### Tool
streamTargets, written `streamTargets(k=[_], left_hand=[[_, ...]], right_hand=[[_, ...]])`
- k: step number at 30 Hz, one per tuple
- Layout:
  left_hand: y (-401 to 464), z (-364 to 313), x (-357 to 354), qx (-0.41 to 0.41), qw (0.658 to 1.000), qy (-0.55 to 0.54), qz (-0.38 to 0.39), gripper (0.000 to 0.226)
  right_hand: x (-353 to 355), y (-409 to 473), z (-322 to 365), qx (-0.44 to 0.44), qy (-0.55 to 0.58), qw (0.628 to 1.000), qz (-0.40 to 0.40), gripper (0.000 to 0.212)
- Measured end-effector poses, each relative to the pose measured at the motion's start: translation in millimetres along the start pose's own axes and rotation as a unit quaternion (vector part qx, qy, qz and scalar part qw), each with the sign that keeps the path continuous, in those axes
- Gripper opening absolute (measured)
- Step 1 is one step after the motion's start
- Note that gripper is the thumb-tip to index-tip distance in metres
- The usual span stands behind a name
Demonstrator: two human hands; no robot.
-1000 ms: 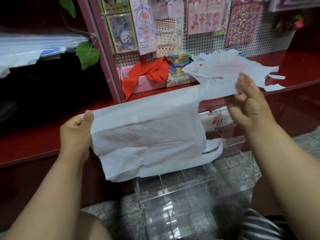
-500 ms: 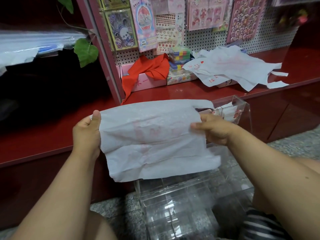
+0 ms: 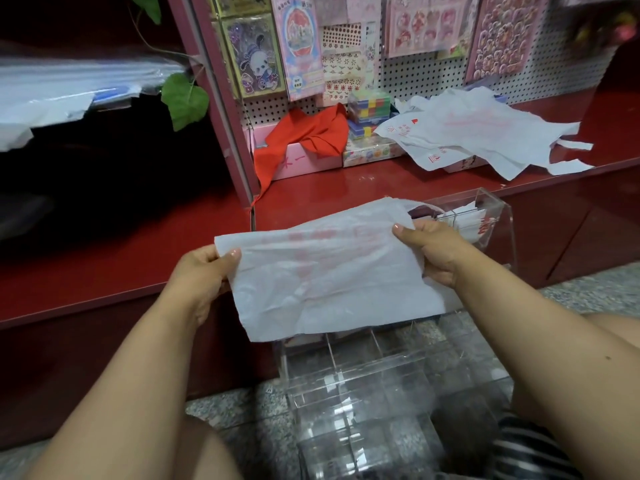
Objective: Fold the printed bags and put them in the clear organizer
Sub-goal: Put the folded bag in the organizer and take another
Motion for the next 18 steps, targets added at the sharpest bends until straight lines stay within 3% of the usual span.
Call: streamTargets(k=[2,5,8,10,12,15,18], left_hand=[[1,0,-2,-0.011,0.999,-0.029,-0.038,0.015],[-3,-5,-5,-0.075,0.988,0.054,-0.128,0.014],[-11,-13,0,-0.11,0.97,0.023,-0.215,0.028],[-13,-22,3,-0.131,0.973,-0.035,-0.188,0.019],[-17,-32,5,-0.125,0.981,-0.094,-0.112,0.01],[-26,-43,8,-0.122,0.987,-0.105,-0.007,0.013],[-30,-45,14,-0.126,0.989,-0.082,0.011,0.028]], right_hand=[[-1,-2,7,0.049,-0.033,0.998,-0.027,0.016],[-1,-6,14,0.115,-0.039,0.99,-0.067,0.011],[0,-12,24,0.167,-0.05,0.982,-0.068,0.029],[0,-19,34,0.203,-0.061,0.975,-0.059,0.029],[1,-23,42,0.219,-0.069,0.972,-0.055,0.026],[3,-25,50,0.209,-0.061,0.975,-0.035,0.017],[6,-26,54,0.209,-0.059,0.975,-0.037,0.028]])
Point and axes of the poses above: each hand's wrist, its own y-axis towards the middle knuckle, its own x-axis out of the back of the hand, z = x × y, the point moved 2 cm from there along y, towards the middle knuckle, and after that the axes turned 2 degrees about -x, right-handed, at the moved point
